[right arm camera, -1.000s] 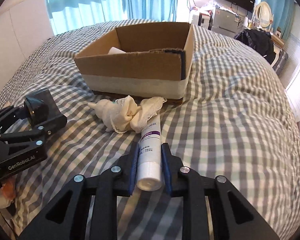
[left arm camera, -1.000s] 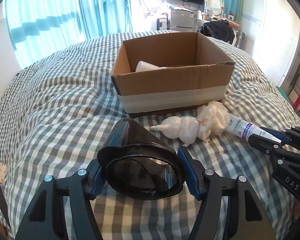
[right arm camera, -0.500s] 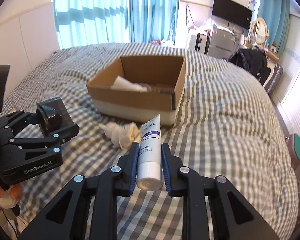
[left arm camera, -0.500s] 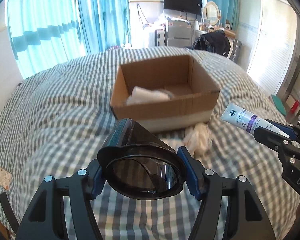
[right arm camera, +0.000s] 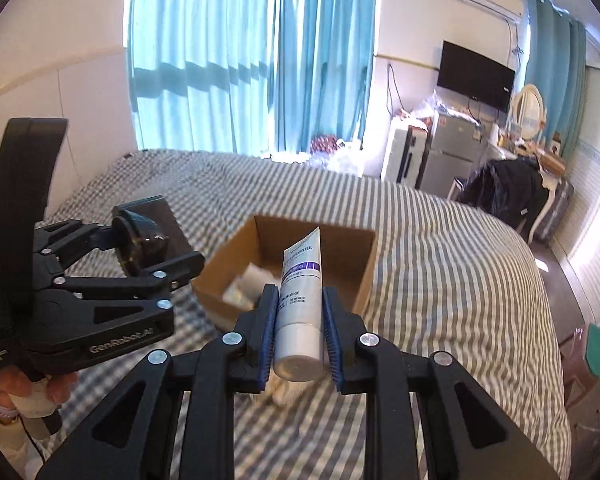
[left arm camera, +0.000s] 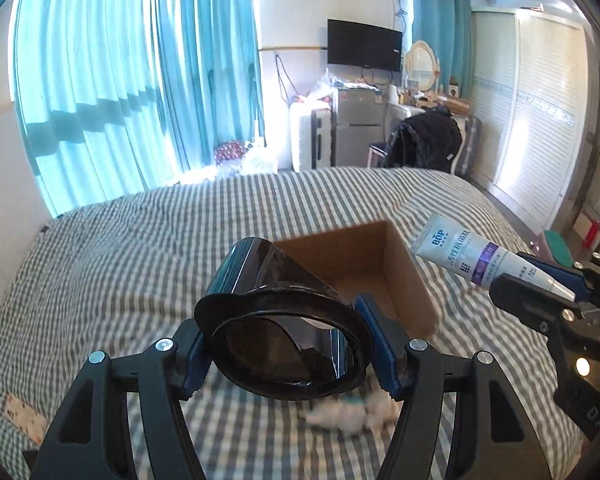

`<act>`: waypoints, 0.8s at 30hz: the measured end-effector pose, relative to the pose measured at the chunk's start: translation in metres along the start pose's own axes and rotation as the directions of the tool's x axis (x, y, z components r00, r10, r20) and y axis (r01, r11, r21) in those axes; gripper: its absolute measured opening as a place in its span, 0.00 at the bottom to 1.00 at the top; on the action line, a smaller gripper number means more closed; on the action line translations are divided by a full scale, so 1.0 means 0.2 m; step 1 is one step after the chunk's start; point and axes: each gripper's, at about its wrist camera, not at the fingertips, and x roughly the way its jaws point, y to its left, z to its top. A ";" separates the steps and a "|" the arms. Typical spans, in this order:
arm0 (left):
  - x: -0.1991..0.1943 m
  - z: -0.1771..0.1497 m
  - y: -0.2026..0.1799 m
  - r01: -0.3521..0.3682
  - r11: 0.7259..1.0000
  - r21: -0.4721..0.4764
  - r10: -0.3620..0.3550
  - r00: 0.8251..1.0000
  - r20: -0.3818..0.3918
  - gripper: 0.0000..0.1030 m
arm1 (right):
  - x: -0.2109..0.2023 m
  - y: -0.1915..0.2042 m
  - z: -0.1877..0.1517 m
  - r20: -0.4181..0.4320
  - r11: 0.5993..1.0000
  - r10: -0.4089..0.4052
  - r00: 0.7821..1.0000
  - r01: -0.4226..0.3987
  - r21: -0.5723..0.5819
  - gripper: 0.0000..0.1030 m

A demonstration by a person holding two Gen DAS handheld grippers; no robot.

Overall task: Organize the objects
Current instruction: 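Lower the goggles and lotion tube into the box and open both tools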

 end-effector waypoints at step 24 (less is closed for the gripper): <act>1.11 0.05 0.00 0.076 0.991 0.106 -0.050 0.972 -0.229 0.67 | 1.14 -0.21 0.15 -0.225 0.994 0.092 0.970 -0.076 0.078 0.21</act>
